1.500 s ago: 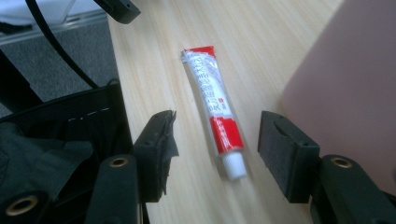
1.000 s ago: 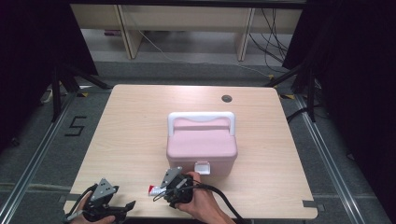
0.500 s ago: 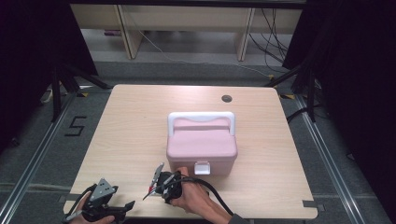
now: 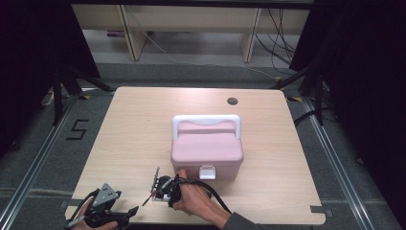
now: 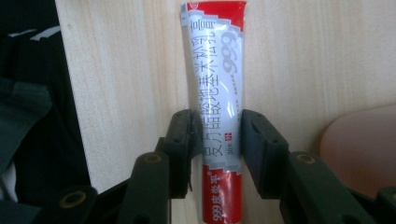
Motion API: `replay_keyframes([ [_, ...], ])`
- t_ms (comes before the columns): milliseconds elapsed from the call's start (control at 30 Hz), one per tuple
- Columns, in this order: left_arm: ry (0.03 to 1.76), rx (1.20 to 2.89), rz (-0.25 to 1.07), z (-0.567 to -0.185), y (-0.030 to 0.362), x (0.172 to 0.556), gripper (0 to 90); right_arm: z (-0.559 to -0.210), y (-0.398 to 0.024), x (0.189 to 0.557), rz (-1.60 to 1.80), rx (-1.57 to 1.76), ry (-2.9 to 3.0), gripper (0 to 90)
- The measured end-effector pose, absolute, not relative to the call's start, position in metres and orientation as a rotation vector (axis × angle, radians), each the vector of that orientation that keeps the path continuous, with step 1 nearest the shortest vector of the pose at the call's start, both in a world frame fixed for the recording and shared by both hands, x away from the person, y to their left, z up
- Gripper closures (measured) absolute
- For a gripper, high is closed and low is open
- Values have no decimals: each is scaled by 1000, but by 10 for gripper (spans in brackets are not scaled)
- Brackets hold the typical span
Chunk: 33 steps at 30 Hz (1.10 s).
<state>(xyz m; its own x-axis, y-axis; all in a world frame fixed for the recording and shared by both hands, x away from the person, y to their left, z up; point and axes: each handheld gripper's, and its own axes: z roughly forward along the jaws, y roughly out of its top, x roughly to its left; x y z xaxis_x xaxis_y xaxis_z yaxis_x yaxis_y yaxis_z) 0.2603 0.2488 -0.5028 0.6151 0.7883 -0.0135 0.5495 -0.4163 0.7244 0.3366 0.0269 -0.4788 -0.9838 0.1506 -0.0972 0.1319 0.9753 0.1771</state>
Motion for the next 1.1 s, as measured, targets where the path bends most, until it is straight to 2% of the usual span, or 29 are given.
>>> replay_keyframes([
  [133, 1067, 2137, 393, -501, 249, 259, 157, -480, 31, 339, 214, 237, 3041, 683],
  [200, 1044, 2133, 430, -503, 249, 260, 158, -480, 32, 339, 196, 228, 3051, 686],
  [333, 1050, 2111, 419, -503, 248, 260, 158, -479, 33, 338, 171, 201, 3070, 695],
  [600, 1094, 2086, 389, -504, 246, 257, 158, -466, 26, 332, 253, 131, 3037, 696],
  [1100, 1102, 2084, 391, -504, 246, 258, 158, -439, -15, 303, 340, 174, 3011, 696],
])
